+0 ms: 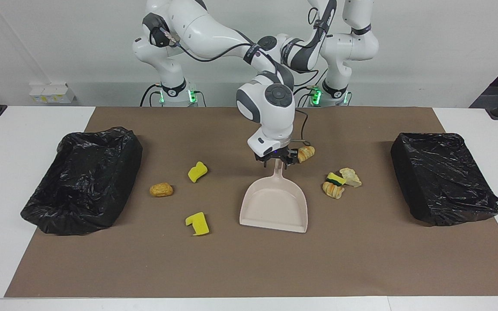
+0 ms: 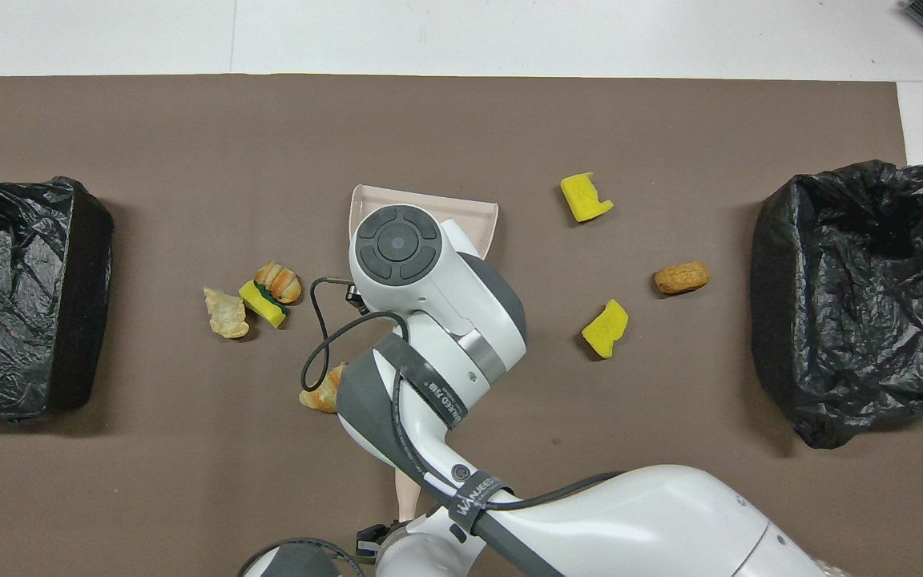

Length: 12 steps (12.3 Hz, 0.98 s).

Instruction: Sweep and dump trash in bin

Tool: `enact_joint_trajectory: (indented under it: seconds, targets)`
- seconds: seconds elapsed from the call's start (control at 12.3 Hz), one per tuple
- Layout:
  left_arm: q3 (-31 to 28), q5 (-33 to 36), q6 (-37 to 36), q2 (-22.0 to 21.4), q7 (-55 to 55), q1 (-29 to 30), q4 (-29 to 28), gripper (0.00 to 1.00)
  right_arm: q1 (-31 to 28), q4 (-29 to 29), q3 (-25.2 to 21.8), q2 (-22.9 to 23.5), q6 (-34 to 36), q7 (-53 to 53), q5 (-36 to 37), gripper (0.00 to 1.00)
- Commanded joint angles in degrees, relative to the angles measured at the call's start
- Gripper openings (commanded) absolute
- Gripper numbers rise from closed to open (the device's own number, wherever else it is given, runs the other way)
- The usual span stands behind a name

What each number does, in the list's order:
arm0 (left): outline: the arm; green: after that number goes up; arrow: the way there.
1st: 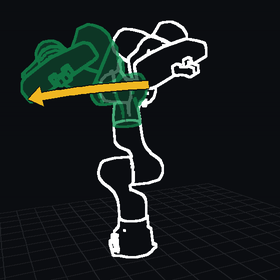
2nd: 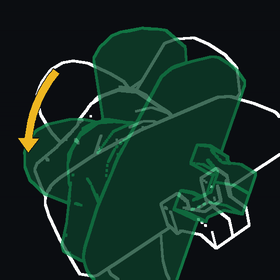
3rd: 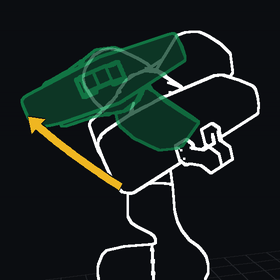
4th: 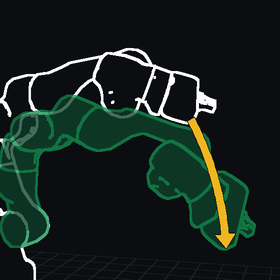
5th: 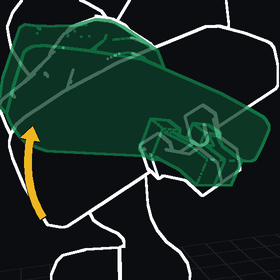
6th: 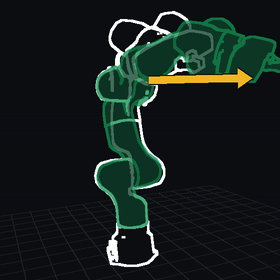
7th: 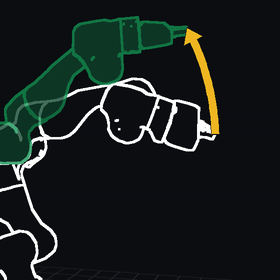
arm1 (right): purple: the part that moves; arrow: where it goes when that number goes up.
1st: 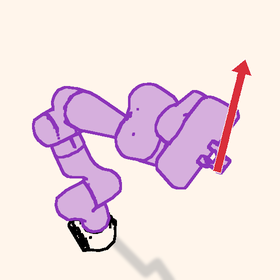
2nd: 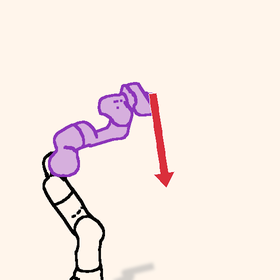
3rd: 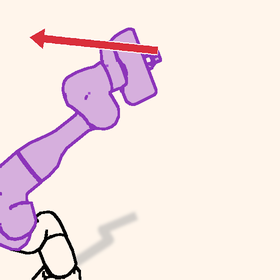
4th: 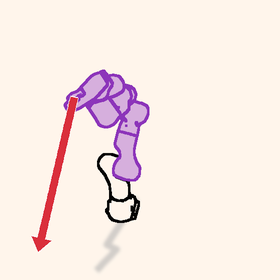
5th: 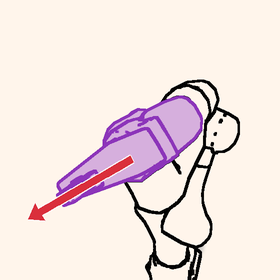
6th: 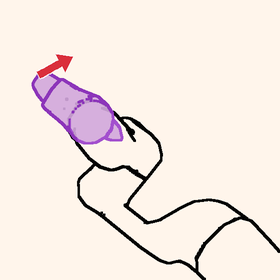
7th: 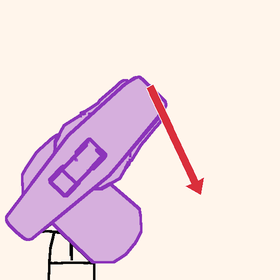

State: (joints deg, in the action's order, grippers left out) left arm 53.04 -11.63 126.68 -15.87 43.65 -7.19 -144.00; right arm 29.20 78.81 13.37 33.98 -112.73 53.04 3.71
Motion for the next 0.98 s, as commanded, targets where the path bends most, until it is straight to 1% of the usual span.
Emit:
enact_joint_trajectory:
  seconds: [0.0,0.16,0.41,0.49,0.57,0.65,0.9]
  targets:
    - [-0.22,-1.20,0.50,-0.83,-1.20,-0.89,-0.93,0.00,0.51,-0.24,0.25,0.65,-0.56,2.15,0.43,0.64]
    - [-0.31,-1.20,0.41,-0.83,-1.46,-0.89,-0.93,0.00,0.25,2.05,0.25,0.22,-0.65,1.89,0.51,0.63]
    - [-0.31,-1.20,0.50,-0.83,-1.55,-0.81,-0.93,0.00,0.16,3.02,0.25,0.30,-0.91,1.54,0.86,0.63]
    - [-0.31,-1.20,0.50,-0.83,-1.55,-0.81,-0.93,0.00,-0.10,2.67,0.34,0.30,-0.04,1.54,1.30,0.41]
    - [-0.31,-1.20,0.50,-0.83,-1.55,-0.81,-0.93,0.00,0.07,2.58,0.25,0.30,0.06,1.54,1.04,0.08]
    - [-0.31,-1.20,0.50,-0.83,-1.55,-0.81,-0.93,0.00,-0.10,2.49,0.25,0.13,0.14,1.54,0.52,0.00]
    - [-0.31,-1.20,0.50,-0.75,-2.86,-0.63,-0.93,0.00,-1.68,2.06,0.25,-0.83,2.50,-0.38,1.22,0.00]
